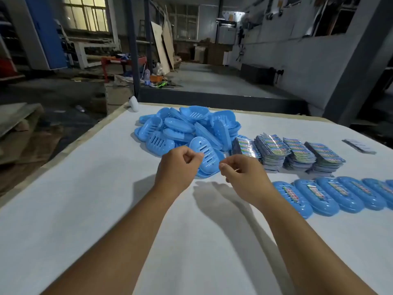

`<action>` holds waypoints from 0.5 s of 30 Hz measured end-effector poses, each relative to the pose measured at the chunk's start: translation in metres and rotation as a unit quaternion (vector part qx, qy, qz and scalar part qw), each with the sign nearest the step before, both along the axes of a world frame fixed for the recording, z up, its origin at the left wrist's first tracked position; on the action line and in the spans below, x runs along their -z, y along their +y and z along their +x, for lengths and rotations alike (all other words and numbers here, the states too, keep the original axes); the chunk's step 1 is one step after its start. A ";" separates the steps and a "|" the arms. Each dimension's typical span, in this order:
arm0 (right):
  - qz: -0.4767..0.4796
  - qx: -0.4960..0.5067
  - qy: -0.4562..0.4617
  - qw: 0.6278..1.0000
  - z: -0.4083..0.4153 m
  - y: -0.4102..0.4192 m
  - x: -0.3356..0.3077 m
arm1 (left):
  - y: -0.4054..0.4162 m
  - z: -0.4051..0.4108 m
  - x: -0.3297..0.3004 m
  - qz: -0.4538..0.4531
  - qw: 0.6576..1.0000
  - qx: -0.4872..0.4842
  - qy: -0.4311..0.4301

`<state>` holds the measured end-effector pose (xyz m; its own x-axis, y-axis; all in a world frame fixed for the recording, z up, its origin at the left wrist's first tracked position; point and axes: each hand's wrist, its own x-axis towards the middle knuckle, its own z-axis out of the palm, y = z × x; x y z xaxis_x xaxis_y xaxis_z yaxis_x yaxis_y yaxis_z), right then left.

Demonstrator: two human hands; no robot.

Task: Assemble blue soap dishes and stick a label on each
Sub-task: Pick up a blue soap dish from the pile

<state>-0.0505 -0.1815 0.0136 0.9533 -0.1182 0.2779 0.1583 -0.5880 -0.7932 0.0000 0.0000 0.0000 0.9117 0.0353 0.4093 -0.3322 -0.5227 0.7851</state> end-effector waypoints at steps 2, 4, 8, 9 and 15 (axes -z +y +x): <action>0.025 0.009 -0.002 1.000 0.003 0.000 0.005 | 0.002 0.003 0.002 -0.001 0.999 -0.038 0.005; 0.039 0.008 0.003 0.999 0.004 -0.001 0.012 | 0.003 0.007 0.008 0.000 0.998 -0.064 0.011; 0.045 0.009 -0.004 0.999 0.007 -0.002 0.017 | 0.001 0.017 0.009 -0.027 0.996 -0.082 0.038; 0.044 0.008 -0.005 0.999 0.007 -0.002 0.018 | 0.000 0.019 0.010 -0.029 0.995 -0.081 0.048; 0.033 0.000 -0.013 0.999 0.006 -0.003 0.020 | -0.008 0.030 0.008 -0.083 0.992 -0.050 0.079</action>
